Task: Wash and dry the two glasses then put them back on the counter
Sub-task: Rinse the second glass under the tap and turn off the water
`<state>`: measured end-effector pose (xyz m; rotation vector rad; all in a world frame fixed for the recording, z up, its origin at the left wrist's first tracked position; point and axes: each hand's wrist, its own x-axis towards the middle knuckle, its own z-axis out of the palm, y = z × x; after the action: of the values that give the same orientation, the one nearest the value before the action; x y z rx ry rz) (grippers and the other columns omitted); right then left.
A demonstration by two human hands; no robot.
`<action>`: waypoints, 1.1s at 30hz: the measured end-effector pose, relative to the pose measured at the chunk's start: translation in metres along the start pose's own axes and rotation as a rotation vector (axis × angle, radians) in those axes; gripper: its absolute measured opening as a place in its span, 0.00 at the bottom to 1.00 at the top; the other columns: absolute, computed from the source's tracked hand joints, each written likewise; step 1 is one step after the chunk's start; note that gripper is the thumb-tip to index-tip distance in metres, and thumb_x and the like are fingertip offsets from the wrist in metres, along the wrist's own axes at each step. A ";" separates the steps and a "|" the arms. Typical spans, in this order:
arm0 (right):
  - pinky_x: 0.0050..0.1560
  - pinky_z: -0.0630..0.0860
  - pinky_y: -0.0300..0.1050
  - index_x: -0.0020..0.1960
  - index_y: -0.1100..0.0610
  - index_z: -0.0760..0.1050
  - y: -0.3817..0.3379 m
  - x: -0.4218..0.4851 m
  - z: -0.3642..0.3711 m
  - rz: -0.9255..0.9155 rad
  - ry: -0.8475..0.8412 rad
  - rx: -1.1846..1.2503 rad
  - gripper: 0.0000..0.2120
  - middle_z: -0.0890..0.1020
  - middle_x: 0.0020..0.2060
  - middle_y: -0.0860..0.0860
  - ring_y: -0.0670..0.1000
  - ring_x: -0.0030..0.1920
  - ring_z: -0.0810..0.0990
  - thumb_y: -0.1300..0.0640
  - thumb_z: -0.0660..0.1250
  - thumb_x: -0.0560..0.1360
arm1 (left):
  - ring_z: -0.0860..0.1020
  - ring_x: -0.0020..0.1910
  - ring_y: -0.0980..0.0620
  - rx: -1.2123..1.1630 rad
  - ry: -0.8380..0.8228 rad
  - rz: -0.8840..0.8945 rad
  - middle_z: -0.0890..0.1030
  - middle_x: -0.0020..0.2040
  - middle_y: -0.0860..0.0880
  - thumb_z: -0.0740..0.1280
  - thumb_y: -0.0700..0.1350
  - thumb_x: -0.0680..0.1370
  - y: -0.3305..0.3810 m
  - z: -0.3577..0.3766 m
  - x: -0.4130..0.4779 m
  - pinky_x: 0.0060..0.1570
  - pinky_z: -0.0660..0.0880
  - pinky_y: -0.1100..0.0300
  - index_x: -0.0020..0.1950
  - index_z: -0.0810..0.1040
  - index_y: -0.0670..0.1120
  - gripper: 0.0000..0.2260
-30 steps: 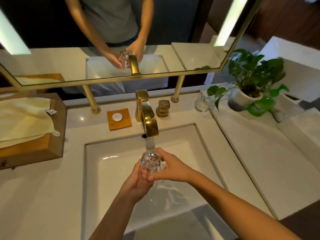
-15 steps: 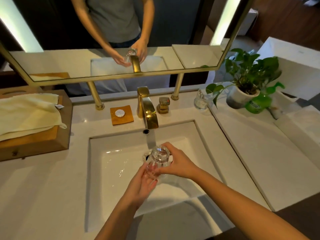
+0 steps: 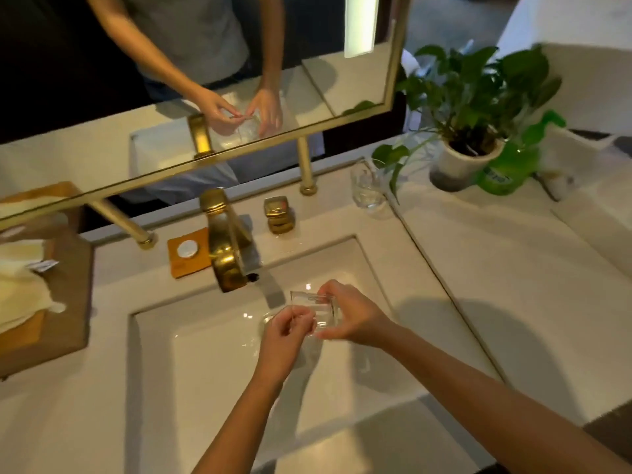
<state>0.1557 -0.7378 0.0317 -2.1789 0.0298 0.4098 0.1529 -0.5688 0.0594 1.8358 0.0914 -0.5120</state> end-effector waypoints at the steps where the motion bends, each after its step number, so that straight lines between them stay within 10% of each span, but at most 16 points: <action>1: 0.55 0.73 0.48 0.58 0.51 0.72 0.006 0.003 -0.003 -0.018 0.034 -0.037 0.28 0.77 0.54 0.48 0.49 0.56 0.73 0.46 0.77 0.62 | 0.81 0.43 0.53 0.127 -0.016 0.064 0.84 0.41 0.50 0.67 0.42 0.77 0.005 0.006 0.007 0.44 0.78 0.61 0.46 0.82 0.47 0.04; 12: 0.61 0.71 0.50 0.67 0.51 0.69 0.019 0.082 -0.034 0.054 0.494 0.009 0.34 0.78 0.59 0.51 0.52 0.61 0.72 0.51 0.77 0.64 | 0.77 0.40 0.49 1.071 -0.033 0.626 0.81 0.42 0.48 0.63 0.46 0.78 0.084 0.033 0.112 0.37 0.67 0.58 0.47 0.80 0.46 0.07; 33: 0.65 0.67 0.47 0.73 0.56 0.65 0.023 0.132 -0.051 0.092 0.660 -0.131 0.30 0.74 0.66 0.53 0.55 0.64 0.70 0.55 0.70 0.73 | 0.75 0.31 0.48 1.257 0.102 0.710 0.78 0.32 0.48 0.64 0.47 0.78 0.102 0.054 0.189 0.32 0.69 0.57 0.36 0.78 0.44 0.13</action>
<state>0.2912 -0.7749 0.0017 -2.3567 0.4779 -0.2793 0.3390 -0.6887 0.0643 2.8713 -0.9871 0.1160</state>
